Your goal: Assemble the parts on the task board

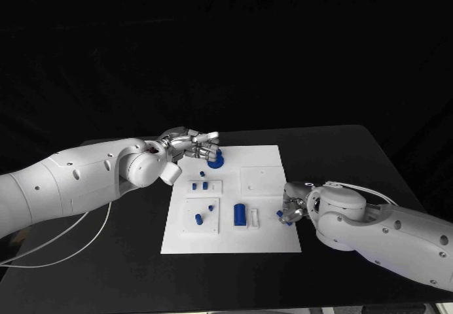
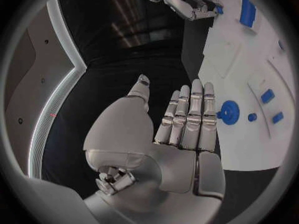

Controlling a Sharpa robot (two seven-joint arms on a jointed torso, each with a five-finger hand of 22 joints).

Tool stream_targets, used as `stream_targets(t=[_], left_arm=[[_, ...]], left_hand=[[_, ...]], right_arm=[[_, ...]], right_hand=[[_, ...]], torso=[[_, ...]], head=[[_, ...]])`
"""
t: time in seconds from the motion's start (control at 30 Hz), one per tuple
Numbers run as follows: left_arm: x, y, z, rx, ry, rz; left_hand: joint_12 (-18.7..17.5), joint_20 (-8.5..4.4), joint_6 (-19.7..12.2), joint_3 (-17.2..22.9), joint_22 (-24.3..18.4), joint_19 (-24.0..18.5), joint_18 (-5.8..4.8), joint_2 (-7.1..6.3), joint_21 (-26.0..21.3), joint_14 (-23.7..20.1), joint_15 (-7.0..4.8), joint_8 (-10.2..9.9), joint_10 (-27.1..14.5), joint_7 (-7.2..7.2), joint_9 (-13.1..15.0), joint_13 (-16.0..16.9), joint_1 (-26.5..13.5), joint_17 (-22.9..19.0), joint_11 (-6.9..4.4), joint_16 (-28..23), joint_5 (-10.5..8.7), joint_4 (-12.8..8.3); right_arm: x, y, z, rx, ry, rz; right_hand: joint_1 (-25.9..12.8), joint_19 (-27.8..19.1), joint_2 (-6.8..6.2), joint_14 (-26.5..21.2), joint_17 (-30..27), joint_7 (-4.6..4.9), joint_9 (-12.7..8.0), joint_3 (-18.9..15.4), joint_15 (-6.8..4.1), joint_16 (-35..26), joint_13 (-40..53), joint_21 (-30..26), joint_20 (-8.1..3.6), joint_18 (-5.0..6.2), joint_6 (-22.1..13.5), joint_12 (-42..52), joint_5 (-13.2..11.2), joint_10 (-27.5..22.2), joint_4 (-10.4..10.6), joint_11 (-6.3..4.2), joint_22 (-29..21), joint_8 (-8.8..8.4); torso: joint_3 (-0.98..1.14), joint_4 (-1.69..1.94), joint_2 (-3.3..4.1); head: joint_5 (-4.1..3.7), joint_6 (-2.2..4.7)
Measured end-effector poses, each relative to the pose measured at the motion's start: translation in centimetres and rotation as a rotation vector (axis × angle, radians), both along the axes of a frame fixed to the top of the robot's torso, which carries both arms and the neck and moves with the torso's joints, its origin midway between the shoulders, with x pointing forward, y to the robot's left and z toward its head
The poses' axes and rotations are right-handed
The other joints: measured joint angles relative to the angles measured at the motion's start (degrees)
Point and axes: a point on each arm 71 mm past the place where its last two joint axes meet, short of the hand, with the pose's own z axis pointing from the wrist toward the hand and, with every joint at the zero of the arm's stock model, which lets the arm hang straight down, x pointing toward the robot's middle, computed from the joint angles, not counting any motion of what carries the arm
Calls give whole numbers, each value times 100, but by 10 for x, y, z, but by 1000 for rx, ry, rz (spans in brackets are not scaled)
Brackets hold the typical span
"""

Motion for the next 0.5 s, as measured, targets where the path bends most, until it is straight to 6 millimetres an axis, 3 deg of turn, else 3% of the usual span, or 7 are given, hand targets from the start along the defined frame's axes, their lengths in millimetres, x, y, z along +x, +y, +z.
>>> stream_targets(t=[0.07,0.1,0.13,0.17,0.2,0.23,0.5], left_arm=[[0,0,0,0,0,0],[0,0,0,1,0,0],[0,0,0,1,0,0],[0,0,0,1,0,0],[0,0,0,1,0,0],[0,0,0,1,0,0],[0,1,0,2,1,0]], left_hand=[[0,0,0,0,0,0,0,0,0,0,0,0,0,0,0,0,0,0,0,0,0,0],[0,0,0,0,0,0,0,0,0,0,0,0,0,0,0,0,0,0,0,0,0,0],[0,0,0,0,0,0,0,0,0,0,0,0,0,0,0,0,0,0,0,0,0,0],[0,0,0,0,0,0,0,0,0,0,0,0,0,0,0,0,0,0,0,0,0,0],[0,0,0,0,0,0,0,0,0,0,0,0,0,0,0,0,0,0,0,0,0,0],[0,0,0,0,0,0,0,0,0,0,0,0,0,0,0,0,0,0,0,0,0,0],[0,0,0,0,0,0,0,0,0,0,0,0,0,0,0,0,0,0,0,0,0,0]], right_arm=[[0,-2,1,22,11,-17],[0,-3,2,38,16,-28],[0,-3,3,51,20,-35],[1,-2,5,64,21,-41],[1,-2,7,77,23,-46],[1,-2,8,92,27,-53],[0,0,9,179,64,-105]], right_hand=[[-23,0,23,1,0,-27,-118,-32,0,0,1,17,0,0,64,0,0,12,79,-12,0,-16],[-23,3,23,9,0,-33,-597,-41,-9,0,7,17,-3,0,79,7,0,32,101,-31,0,-4],[-23,20,23,10,0,-32,-1294,-62,-10,0,12,42,-20,1,80,23,0,53,126,-51,0,6],[-24,21,24,10,0,-36,-2617,-71,-10,0,15,49,-21,5,97,34,0,76,148,-72,0,20],[-37,21,38,10,0,-43,-3610,-80,-10,0,15,51,-21,6,105,35,1,94,153,-89,0,34],[-57,21,61,10,0,-43,-3996,-90,-10,0,15,51,-21,7,105,46,1,94,143,-90,0,32],[-10,21,76,10,-1,-43,-4218,-158,-9,0,22,51,-21,7,103,46,7,104,170,-102,-1,-17]], torso=[[-1,1,1],[-3,1,1],[-3,1,1],[-3,1,1],[-3,1,0],[-5,1,1],[-4,2,1]], head=[[4,3],[5,4],[7,4],[9,7],[12,9],[13,10],[25,15]])
